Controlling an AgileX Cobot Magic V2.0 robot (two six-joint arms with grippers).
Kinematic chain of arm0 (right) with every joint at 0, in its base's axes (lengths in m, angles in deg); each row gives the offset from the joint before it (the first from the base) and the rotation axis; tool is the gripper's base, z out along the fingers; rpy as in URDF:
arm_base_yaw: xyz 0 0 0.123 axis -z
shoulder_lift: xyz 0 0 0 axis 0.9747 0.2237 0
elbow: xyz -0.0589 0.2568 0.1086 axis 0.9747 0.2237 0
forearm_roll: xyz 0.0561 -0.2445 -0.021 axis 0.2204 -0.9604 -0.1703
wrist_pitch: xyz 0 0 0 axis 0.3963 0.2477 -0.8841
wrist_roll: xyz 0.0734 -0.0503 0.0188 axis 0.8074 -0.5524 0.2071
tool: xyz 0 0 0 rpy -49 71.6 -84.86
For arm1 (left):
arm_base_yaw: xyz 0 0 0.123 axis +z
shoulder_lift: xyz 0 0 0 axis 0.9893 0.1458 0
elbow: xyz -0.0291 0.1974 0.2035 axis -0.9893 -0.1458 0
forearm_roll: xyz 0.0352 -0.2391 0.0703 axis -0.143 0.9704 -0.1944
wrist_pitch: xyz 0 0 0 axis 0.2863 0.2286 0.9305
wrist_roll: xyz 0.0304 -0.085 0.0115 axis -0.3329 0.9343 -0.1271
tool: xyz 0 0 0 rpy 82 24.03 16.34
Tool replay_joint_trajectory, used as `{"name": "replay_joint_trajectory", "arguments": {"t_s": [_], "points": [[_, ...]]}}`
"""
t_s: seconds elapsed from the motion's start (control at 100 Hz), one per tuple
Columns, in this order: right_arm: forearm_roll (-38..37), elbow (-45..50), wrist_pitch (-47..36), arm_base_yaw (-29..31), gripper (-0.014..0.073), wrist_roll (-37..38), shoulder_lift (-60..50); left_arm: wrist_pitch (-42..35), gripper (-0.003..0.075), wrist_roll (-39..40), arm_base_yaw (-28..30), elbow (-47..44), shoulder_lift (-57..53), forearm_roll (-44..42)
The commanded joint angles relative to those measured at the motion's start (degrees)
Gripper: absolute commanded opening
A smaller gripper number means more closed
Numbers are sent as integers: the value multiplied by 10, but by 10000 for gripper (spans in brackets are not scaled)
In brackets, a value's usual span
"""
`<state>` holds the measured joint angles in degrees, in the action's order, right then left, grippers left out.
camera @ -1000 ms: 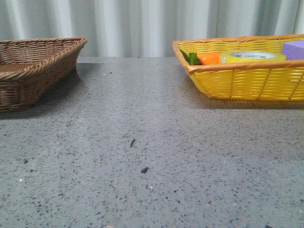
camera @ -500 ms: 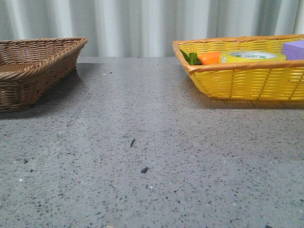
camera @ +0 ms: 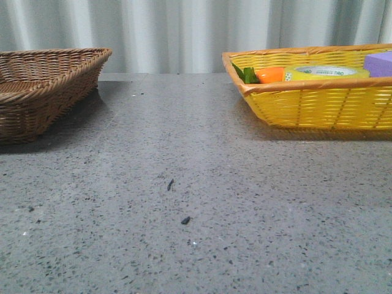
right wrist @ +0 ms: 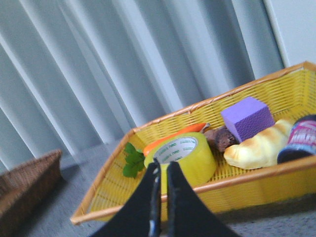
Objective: Transfer tape with both arms
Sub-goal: 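Reach the right gripper into the yellow basket and grasp the yellow tape roll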
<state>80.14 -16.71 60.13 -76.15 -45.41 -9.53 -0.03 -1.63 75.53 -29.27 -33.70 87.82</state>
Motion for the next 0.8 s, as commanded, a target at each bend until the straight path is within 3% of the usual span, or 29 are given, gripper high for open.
{"name": "replay_joint_trajectory", "arguments": {"t_s": [0.0, 0.13, 0.22, 0.29, 0.36, 0.53, 0.79], "points": [[-47, -83, 30, 3, -53, -6, 76, 20, 79, -4, 1, 70, 62, -7], [-46, -203, 124, 3, 76, -36, 204, 28, 395, -6, 1, 129, 159, -7], [-43, -284, 185, 3, 243, -60, 294, 37, 496, -6, -13, 162, 200, -7], [-41, -356, 226, 0, 363, -66, 360, 37, 484, -6, -30, 174, 215, -5], [-41, -411, 256, -13, 413, -86, 409, 37, 456, -6, -49, 181, 223, -7], [-41, -542, 314, -64, 414, -109, 538, 37, 403, -6, -86, 181, 227, -7], [-41, -692, 424, -106, 414, -109, 718, 42, 399, -6, -97, 181, 227, -5]]}}
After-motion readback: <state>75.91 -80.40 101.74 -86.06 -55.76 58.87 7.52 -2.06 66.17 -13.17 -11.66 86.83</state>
